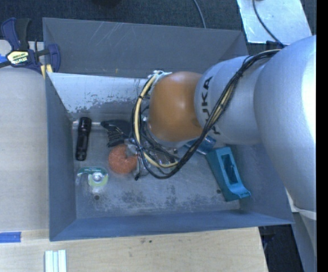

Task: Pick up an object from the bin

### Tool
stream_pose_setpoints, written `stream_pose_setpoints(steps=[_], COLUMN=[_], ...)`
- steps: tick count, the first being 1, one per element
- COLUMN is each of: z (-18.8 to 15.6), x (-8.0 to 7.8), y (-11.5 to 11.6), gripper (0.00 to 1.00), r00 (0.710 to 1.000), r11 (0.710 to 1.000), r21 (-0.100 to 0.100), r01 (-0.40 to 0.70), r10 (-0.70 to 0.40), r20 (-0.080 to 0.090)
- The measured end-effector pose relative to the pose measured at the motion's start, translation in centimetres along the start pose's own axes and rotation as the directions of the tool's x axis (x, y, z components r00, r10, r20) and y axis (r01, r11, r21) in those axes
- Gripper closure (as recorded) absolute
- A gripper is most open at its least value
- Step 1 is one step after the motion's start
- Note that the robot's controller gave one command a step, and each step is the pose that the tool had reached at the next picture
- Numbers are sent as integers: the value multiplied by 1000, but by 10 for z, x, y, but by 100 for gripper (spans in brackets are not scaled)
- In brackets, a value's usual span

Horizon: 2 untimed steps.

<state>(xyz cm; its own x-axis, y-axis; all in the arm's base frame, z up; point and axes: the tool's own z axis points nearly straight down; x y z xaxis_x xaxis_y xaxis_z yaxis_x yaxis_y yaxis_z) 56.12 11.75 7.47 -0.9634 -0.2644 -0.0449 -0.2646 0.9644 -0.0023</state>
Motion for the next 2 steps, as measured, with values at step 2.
stream_pose_setpoints(steps=[2], z=[-133], x=[-1], y=[-10], gripper=[100], r00=[1000], r11=[1000], r21=[0], r01=[10], r10=[-10], r20=[8])
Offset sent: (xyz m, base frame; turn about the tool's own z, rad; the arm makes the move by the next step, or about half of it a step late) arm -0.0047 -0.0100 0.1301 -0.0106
